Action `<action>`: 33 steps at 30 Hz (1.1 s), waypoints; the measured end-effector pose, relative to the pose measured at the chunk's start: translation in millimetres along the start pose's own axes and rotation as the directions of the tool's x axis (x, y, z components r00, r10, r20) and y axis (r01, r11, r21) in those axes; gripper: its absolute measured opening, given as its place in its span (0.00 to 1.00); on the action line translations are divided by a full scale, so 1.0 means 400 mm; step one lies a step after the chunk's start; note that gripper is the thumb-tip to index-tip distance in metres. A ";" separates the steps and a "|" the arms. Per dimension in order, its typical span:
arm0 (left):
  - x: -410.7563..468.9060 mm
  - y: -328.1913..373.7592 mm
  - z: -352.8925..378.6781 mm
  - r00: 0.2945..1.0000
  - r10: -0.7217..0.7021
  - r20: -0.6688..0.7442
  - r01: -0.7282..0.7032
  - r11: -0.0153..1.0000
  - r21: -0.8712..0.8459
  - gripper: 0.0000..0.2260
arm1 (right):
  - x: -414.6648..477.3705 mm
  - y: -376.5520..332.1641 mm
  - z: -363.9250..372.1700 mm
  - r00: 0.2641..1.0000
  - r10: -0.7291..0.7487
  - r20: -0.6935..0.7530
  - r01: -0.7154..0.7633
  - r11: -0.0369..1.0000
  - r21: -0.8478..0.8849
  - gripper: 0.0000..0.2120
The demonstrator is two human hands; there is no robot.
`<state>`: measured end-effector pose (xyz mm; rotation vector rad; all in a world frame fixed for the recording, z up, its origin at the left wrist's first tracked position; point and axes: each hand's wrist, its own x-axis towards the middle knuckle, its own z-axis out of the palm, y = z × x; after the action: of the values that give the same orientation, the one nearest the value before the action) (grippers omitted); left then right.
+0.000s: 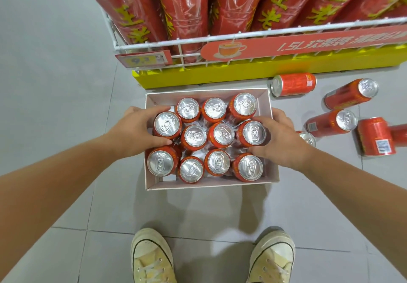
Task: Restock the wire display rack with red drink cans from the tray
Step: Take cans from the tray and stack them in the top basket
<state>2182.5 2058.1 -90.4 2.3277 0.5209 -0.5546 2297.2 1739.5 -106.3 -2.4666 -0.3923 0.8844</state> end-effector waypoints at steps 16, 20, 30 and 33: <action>-0.035 0.082 -0.079 0.966 -0.127 -0.225 -0.046 0.773 -0.633 0.16 | -0.089 -0.087 -0.097 0.994 0.045 -0.098 0.019 0.820 0.572 0.18; -0.069 0.173 -0.148 0.975 -0.148 -0.166 -0.025 0.668 -0.743 0.17 | -0.121 -0.176 -0.182 0.999 -0.025 -0.027 0.037 0.690 0.723 0.15; -0.248 0.490 -0.408 0.998 -0.039 -0.051 -0.020 0.567 -0.823 0.16 | -0.273 -0.447 -0.491 0.995 -0.048 -0.093 0.104 0.511 0.853 0.18; -0.324 0.621 -0.529 0.998 0.005 -0.057 -0.049 0.581 -0.812 0.13 | -0.366 -0.545 -0.638 0.989 -0.071 -0.130 0.148 0.497 0.855 0.10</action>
<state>2251.8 2005.8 249.8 1.4373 0.5993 -0.1575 2332.3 1773.2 256.6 -1.4844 -0.0238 0.6735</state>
